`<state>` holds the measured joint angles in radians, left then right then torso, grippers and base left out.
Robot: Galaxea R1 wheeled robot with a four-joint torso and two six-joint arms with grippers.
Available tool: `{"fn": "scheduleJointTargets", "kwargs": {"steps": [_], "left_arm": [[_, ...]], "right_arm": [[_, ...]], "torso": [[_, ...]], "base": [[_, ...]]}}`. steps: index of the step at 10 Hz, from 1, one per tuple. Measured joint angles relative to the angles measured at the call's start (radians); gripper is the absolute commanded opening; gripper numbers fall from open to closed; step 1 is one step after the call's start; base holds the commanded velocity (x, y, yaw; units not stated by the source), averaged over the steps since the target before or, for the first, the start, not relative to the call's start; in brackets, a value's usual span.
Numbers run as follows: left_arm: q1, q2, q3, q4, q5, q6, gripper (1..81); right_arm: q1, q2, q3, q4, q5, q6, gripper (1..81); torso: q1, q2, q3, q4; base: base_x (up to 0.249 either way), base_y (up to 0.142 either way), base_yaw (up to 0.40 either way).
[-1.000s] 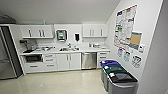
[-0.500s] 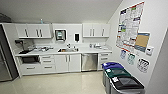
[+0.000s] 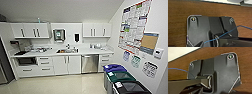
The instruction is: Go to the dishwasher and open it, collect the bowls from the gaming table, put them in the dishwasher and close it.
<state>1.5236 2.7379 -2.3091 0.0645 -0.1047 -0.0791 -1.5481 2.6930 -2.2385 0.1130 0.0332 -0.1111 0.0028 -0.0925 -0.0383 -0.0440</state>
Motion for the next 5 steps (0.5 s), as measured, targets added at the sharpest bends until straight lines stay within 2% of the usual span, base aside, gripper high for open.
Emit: {"fn": "scheduleJointTargets", "kwargs": {"steps": [5], "left_arm": [[0.005,0.001,0.000,0.000,0.004,0.000,81.1]], "right_arm": [[-0.003,0.002,0.000,-0.003,-0.003,0.000,81.1]], "torso": [[0.000,0.001,0.000,0.000]], "base": [[0.189,0.000,0.000]]}}
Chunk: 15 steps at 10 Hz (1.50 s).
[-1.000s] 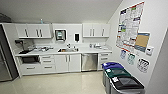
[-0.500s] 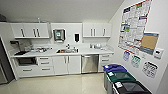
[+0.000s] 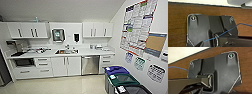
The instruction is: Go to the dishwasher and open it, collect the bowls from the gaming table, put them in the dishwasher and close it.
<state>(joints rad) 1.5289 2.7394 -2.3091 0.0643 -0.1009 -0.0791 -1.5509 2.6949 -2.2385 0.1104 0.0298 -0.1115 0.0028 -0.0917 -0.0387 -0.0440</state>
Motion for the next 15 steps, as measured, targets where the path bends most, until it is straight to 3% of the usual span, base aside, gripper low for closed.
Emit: {"fn": "scheduleJointTargets", "kwargs": {"steps": [15], "left_arm": [[-0.005,0.006,0.000,0.000,-0.003,0.000,81.1]], "right_arm": [[0.007,0.000,-0.002,0.000,0.004,0.000,81.1]], "torso": [[0.000,0.000,0.000,0.000]], "base": [[0.155,0.000,0.000]]}}
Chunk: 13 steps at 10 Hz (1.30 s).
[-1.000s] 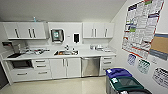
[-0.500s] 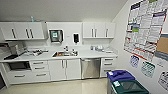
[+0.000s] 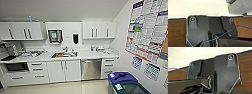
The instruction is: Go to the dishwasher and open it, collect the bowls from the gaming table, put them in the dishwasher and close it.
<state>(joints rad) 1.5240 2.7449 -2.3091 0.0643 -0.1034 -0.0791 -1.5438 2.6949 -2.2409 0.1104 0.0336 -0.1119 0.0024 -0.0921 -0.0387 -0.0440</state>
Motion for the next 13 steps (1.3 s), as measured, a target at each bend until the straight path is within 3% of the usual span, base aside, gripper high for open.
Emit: {"fn": "scheduleJointTargets", "kwargs": {"steps": [13], "left_arm": [[0.005,-0.001,-0.003,0.000,0.002,0.000,81.1]], "right_arm": [[-0.005,0.004,0.001,-0.009,-0.001,0.000,81.1]], "torso": [[-0.002,0.000,0.000,0.000]], "base": [[0.089,0.000,0.000]]}}
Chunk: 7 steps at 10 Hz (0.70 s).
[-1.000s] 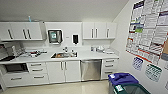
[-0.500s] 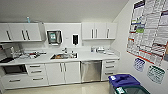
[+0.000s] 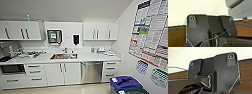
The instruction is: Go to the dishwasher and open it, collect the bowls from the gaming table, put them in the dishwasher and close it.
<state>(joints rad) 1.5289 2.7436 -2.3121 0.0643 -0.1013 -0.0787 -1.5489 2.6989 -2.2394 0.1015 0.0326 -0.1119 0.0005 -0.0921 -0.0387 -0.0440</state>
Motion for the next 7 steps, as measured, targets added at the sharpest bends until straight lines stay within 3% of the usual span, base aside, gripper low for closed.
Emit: {"fn": "scheduleJointTargets", "kwargs": {"steps": [7], "left_arm": [[-0.003,0.005,0.000,0.000,0.000,0.000,81.1]], "right_arm": [[-0.003,-0.002,-0.004,-0.002,0.001,0.000,81.1]], "torso": [[-0.001,0.000,0.000,0.000]], "base": [[0.090,0.000,0.000]]}}
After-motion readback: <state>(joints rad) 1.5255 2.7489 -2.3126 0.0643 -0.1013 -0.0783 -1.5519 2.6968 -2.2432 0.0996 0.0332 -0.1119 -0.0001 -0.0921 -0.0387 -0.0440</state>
